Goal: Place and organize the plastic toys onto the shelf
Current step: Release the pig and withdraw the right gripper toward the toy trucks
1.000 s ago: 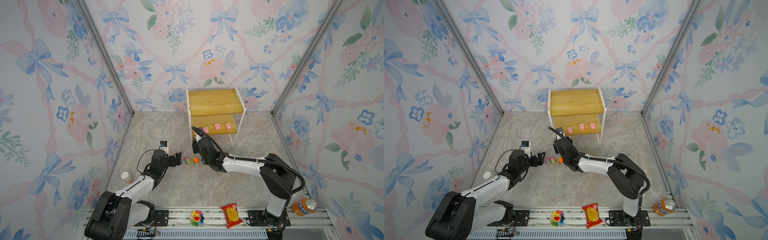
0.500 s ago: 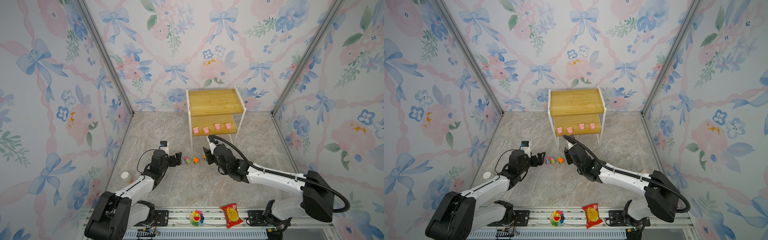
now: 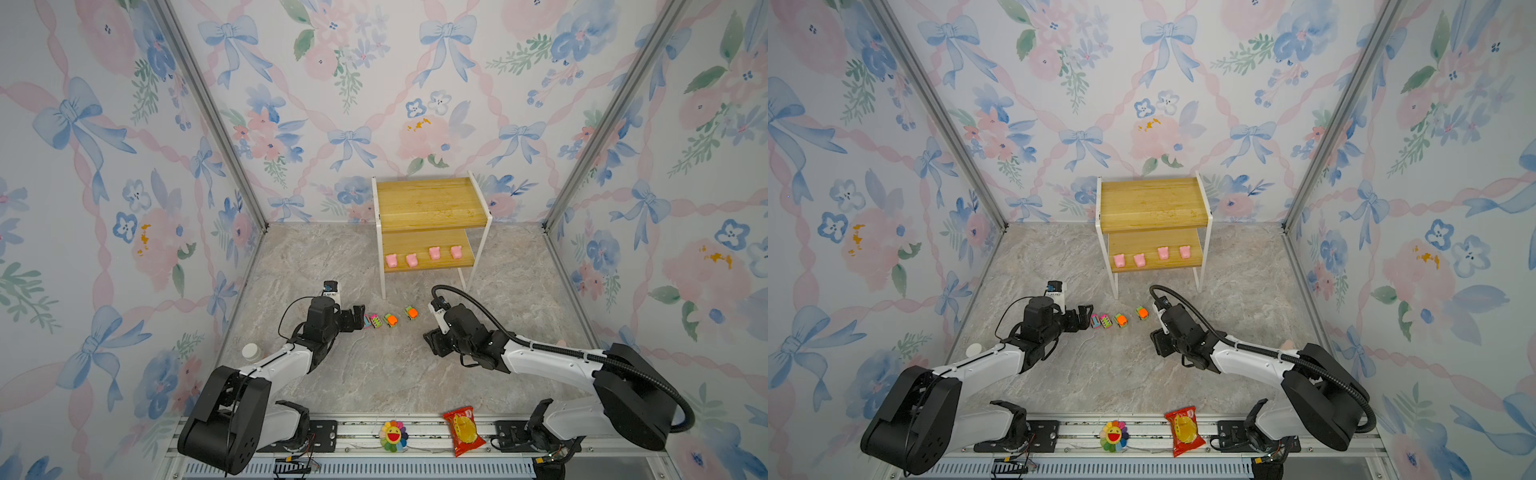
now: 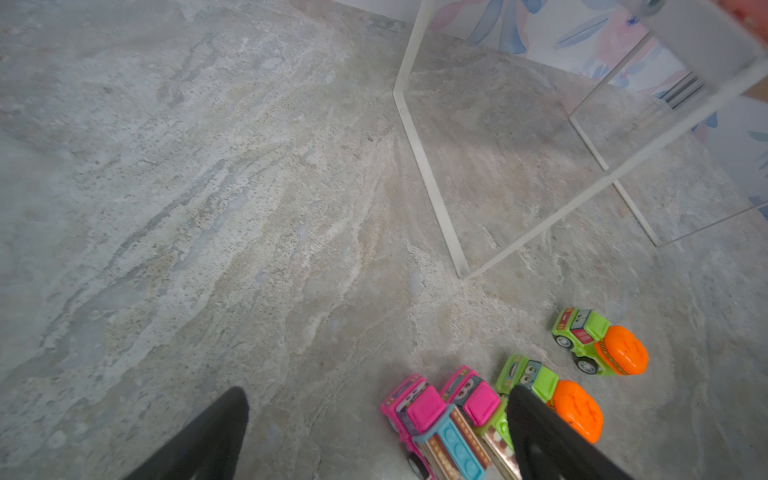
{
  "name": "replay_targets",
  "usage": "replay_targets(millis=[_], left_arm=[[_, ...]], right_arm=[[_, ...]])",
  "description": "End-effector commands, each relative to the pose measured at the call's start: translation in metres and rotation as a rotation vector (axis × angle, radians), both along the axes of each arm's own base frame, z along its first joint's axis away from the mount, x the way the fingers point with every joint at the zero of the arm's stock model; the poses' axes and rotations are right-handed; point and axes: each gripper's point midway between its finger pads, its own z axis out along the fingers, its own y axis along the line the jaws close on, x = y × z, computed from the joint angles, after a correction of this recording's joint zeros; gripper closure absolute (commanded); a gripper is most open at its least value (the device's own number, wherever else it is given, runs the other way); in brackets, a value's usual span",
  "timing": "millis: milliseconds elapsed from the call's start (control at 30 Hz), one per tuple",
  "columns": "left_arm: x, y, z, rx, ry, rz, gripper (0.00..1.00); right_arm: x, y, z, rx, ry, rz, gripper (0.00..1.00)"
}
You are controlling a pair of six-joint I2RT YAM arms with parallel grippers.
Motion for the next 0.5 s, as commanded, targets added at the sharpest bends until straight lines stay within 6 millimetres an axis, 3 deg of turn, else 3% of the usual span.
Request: replay_targets(millis=[0,200,467], left_arm=[[0.002,-0.004,-0.001,-0.012,0.015,0.012,0.02],[-0.003,-0.006,-0.007,0.001,0.027,0.032,0.02],[-0.001,-0.006,-0.003,-0.007,0.021,0.051,0.02]], right_arm=[[0.002,0.002,-0.012,0.062,0.017,0.016,0.37],[0.001,-0.004,-0.036,0.093,0.051,0.019,0.37],[0.015,0.002,-0.035,0.124,0.046,0.065,0.36]])
